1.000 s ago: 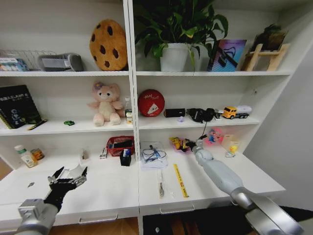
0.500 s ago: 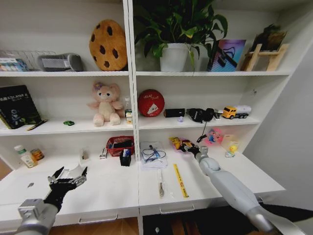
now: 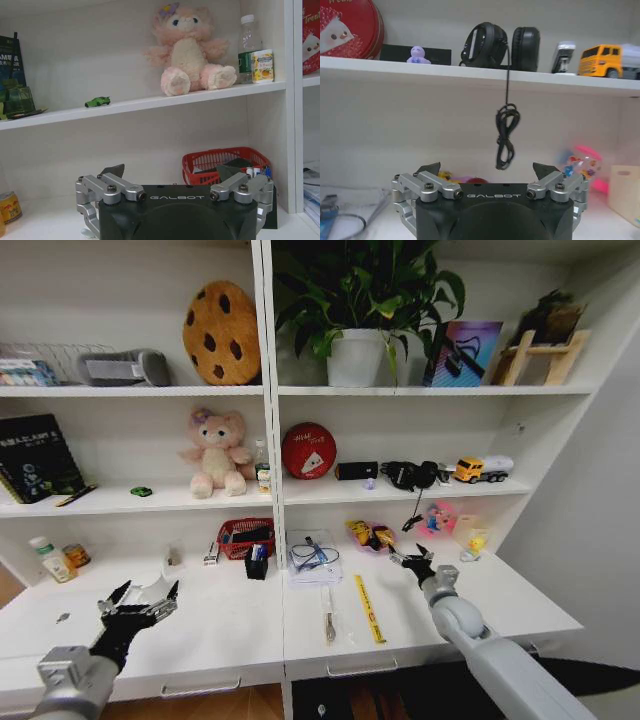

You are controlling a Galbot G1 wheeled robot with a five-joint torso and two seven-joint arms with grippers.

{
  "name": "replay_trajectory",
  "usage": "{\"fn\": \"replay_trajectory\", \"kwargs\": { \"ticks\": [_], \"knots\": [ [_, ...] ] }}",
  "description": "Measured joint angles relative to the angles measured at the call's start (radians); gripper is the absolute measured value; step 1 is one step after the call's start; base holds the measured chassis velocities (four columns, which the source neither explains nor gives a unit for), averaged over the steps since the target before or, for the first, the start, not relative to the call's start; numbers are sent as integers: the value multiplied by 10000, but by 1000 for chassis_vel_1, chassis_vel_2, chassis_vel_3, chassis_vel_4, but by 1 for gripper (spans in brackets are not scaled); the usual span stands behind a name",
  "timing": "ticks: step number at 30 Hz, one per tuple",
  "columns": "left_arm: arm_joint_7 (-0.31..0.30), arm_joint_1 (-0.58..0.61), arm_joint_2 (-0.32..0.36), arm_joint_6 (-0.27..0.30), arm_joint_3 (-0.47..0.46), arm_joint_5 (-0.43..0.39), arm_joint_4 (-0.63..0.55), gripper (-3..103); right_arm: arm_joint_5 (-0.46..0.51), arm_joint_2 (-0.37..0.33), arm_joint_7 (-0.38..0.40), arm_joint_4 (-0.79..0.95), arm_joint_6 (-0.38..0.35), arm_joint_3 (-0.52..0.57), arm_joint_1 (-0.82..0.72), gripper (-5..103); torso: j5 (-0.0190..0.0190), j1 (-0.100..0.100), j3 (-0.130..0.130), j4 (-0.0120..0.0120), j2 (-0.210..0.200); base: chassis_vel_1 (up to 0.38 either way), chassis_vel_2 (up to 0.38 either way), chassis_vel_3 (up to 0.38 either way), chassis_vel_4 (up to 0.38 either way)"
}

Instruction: Organize the objects on the table.

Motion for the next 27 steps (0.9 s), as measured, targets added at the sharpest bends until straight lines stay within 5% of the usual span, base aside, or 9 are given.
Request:
{"fn": "replay_trajectory", "kwargs": {
  "ticks": [3,14,27],
  "knots": [
    [2,0,0,0,0,0,0,100,-646,220,-104,910,374,1212,-1515,100,-3,0,-1,0,0,0,0,0,0],
    [0,0,0,0,0,0,0,100,-1160,1150,-490,2985,486,2983,-4523,100,-3,-1,0,1,0,0,0,0,0],
    [1,1,0,0,0,0,-1,100,-2590,2784,147,4615,718,2875,-6492,100,-4,1,0,2,-1,0,0,0,0]
  ]
}}
